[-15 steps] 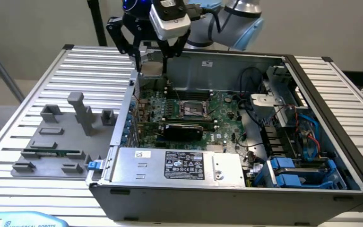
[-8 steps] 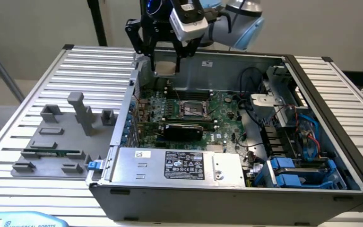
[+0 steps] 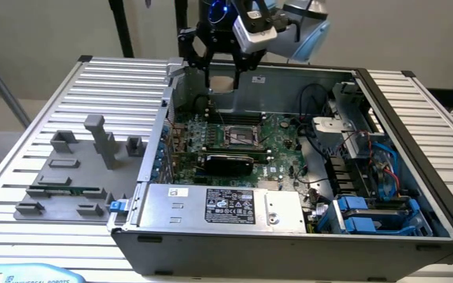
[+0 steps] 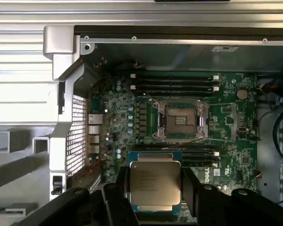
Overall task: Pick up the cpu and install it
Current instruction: 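Pick up the cpu and move it towards the insertion slot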
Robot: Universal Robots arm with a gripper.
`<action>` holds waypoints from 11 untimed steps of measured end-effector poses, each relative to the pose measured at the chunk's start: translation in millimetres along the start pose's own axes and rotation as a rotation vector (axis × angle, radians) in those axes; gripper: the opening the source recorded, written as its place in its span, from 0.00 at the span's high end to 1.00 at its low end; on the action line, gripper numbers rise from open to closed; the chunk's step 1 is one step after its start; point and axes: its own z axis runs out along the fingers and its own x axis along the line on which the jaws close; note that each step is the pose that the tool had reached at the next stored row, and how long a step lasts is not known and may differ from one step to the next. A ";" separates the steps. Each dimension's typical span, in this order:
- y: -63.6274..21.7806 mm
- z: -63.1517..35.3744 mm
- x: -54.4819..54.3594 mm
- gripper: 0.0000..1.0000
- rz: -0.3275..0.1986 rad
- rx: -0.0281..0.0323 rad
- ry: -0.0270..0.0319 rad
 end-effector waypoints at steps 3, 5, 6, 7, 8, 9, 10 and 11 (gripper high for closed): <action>9.0 6.4 -10.6 0.45 0.000 0.0000 0.0000; 14.9 10.6 -17.6 0.45 0.000 -0.0001 0.0000; 18.1 12.8 -21.3 0.45 0.000 0.0000 0.0000; 21.1 15.0 -24.6 0.45 0.000 -0.0001 0.0000; 24.2 17.1 -27.8 0.45 0.000 -0.0001 0.0000; 27.2 19.2 -31.0 0.45 0.000 0.0000 0.0000; 30.2 21.3 -34.1 0.45 0.000 -0.0001 0.0000; 33.2 23.5 -37.4 0.45 0.000 -0.0001 0.0000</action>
